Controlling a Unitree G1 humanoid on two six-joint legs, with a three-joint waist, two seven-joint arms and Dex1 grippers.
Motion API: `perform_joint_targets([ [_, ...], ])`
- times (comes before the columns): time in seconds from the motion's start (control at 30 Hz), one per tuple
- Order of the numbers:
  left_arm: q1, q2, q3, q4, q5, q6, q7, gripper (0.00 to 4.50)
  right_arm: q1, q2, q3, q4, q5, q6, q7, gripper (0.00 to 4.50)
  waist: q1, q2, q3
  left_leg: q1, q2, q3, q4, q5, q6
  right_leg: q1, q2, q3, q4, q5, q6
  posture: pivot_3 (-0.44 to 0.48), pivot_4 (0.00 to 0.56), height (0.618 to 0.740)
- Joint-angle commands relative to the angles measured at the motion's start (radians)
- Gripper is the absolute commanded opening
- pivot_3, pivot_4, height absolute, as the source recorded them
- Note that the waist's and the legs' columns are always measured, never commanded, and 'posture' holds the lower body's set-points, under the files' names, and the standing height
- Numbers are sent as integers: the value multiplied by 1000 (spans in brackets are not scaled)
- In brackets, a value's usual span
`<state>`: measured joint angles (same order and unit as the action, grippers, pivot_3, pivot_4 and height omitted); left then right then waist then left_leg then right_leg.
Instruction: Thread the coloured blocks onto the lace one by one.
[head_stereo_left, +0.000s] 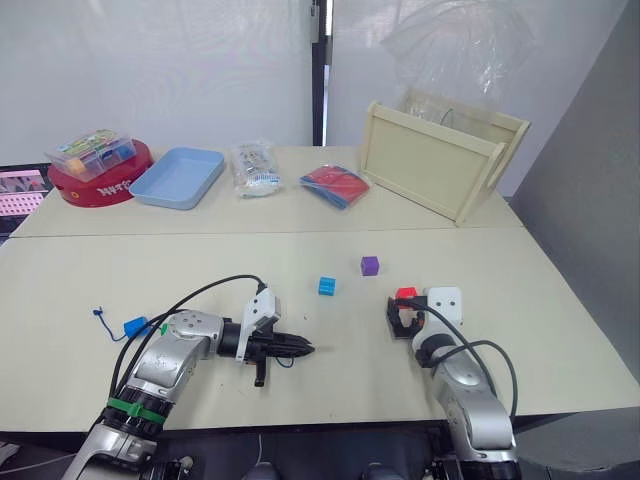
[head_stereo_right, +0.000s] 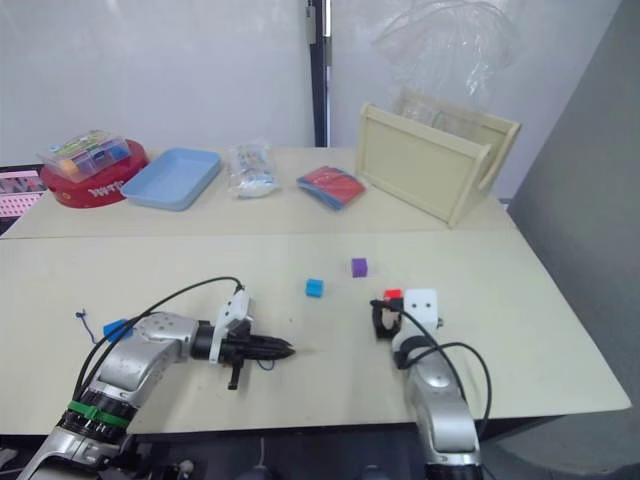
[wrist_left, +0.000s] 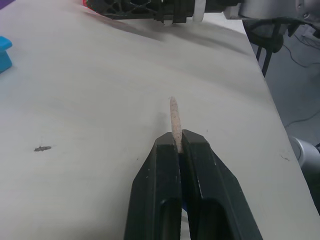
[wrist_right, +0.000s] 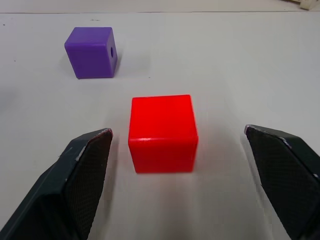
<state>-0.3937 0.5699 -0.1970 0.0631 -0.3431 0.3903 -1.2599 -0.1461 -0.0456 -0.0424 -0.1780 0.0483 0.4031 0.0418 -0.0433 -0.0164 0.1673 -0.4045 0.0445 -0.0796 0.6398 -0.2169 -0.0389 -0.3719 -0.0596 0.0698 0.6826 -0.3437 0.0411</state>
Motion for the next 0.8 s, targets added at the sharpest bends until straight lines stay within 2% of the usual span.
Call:
perform_joint_targets([
  [0.03, 2, 9, 22, -36, -15, -8, 2, 0, -20, 4, 4, 24, 1, -61, 2, 3610, 0, 0, 0, 0, 0, 0, 0, 0, 0, 0, 0, 0, 0, 0, 0, 0, 150, 740],
  [0.27, 9, 15, 21, -48, -17, -2, 5, 0, -22, 13, 17, 37, -1, -95, 0, 1241, -1, 0, 0, 0, 0, 0, 0, 0, 0, 0, 0, 0, 1, 0, 0, 0, 150, 740],
  [0.47, 11, 17, 21, -53, -18, -3, 5, 0, 73, 60, 98, -117, -21, -66, -21, 1182, 0, 0, 0, 0, 0, 0, 0, 0, 0, 0, 0, 0, 1, 0, 0, 0, 150, 740],
  [0.6, 8, 17, 20, -52, -19, -2, 3, 0, 238, 66, 264, -303, -83, -42, -28, 1182, 0, 1, 0, -1, 0, 0, 0, 0, 0, -1, 0, 0, 1, 0, 0, 0, 150, 740],
  [0.8, -6, 16, 16, -43, -16, -2, -2, 0, 345, 67, 320, -345, -68, -13, -17, 1182, 0, 0, 0, 0, 0, 0, 0, 0, 0, -1, 0, 0, 1, 0, 0, 0, 150, 740],
])
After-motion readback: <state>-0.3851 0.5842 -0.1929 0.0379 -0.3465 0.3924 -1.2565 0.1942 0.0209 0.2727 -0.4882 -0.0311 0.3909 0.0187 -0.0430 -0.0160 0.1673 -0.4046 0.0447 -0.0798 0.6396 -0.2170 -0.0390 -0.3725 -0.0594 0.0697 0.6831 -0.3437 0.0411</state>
